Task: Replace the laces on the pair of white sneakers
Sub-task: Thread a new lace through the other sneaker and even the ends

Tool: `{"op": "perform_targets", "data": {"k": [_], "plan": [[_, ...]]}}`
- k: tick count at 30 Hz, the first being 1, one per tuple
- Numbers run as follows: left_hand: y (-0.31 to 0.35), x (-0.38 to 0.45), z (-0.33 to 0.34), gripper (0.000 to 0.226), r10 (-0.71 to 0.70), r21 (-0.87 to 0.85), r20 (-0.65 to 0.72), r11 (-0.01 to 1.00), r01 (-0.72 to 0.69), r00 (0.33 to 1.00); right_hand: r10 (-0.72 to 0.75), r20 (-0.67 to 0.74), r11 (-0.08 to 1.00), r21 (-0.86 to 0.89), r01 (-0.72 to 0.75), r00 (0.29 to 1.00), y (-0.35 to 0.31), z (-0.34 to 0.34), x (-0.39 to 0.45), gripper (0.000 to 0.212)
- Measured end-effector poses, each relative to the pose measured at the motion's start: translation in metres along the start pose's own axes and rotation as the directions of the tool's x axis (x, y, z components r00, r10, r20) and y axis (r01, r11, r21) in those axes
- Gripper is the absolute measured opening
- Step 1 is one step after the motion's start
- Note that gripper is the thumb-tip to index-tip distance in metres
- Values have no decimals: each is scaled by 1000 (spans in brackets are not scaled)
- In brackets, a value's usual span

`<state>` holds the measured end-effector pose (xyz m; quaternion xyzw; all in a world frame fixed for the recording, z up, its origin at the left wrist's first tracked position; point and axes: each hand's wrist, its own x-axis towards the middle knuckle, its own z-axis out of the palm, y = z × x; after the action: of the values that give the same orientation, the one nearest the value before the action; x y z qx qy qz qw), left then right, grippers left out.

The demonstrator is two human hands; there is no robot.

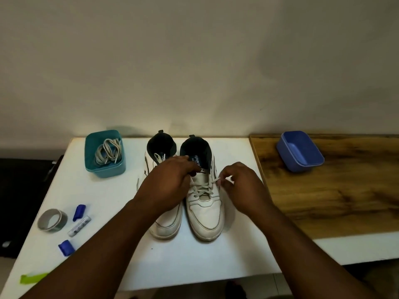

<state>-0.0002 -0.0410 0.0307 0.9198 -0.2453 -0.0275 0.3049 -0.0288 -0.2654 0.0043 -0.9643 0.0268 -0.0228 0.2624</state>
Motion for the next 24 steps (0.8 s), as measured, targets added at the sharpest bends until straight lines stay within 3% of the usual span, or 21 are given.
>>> {"op": "perform_targets", "data": {"k": [3,6,9,12,14,15,17,19,22,24], "plan": [[-3,0,0,45,-2,-5,11,1000,2,1000,125,-277,989,-46,-143,953,15,-21,5,7],[-6,1,2,46,-4,1,-2,1000,4,1000,340,-405,941,150,-305,849,25,-35,4,4],[-4,-1,5,42,-1,42,-9,999,1,1000,570,-272,777,486,-400,775,30,-37,8,6],[-7,-4,10,33,44,119,-25,992,-41,999,772,-110,472,759,-448,626,33,-41,16,11],[-10,-6,12,32,78,147,-37,987,-71,996,837,-14,281,869,-408,547,33,-46,21,15],[-10,-6,12,37,84,152,-38,985,-77,996,844,8,245,883,-399,536,32,-46,22,16],[-8,-9,11,52,38,160,-61,987,-28,997,817,3,278,874,-399,576,28,-41,21,10],[-3,-13,12,64,-47,204,-138,976,75,989,765,-23,330,872,-361,643,21,-30,19,32],[5,-21,15,65,-165,403,-216,883,242,962,678,-236,562,777,-284,696,8,-23,19,35],[8,-26,20,51,-186,470,-230,838,277,955,531,-353,702,693,-166,770,0,-20,18,31]]}}
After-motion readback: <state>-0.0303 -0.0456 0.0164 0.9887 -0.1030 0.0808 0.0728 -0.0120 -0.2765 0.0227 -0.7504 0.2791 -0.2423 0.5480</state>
